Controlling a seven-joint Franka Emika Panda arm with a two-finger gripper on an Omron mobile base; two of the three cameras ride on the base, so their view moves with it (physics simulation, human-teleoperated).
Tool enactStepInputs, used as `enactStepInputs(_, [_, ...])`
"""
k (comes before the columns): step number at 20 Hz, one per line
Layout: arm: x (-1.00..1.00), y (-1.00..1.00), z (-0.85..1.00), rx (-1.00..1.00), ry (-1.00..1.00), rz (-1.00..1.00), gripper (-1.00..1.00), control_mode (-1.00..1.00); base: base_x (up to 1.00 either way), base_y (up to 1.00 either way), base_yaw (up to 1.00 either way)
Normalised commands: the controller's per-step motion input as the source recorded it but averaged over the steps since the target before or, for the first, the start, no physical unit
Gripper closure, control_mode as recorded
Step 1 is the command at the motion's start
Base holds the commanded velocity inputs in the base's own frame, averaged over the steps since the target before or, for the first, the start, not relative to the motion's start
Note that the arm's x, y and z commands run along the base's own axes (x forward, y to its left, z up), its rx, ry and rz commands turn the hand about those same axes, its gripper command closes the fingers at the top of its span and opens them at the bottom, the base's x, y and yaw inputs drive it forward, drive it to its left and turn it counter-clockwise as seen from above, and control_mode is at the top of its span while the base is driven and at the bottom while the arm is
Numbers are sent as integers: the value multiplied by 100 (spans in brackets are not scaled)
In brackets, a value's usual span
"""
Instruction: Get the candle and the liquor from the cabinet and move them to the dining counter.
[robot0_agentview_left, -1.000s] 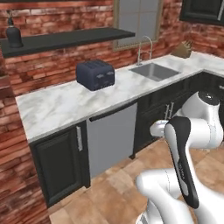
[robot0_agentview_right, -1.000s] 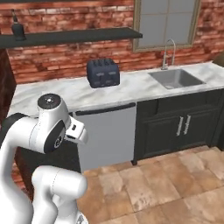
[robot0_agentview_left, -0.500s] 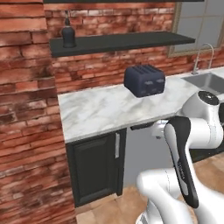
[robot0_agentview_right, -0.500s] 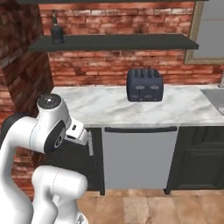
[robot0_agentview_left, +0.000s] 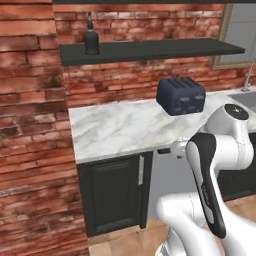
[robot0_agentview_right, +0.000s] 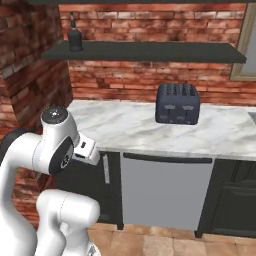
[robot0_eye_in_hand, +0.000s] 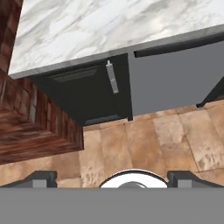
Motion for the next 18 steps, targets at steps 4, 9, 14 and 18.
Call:
enactStepInputs(4, [0, 0, 0, 0, 0, 0, -100, 100, 48, -28, -3])
enactStepInputs(9, [0, 0, 0, 0, 0, 0, -100, 100, 62, -13, -1])
enactStepInputs(14, [0, 0, 0, 0, 0, 0, -100, 100, 59, -3, 4])
enactStepInputs(18, [0, 0, 0, 0, 0, 0, -100, 100, 48, 0, 23])
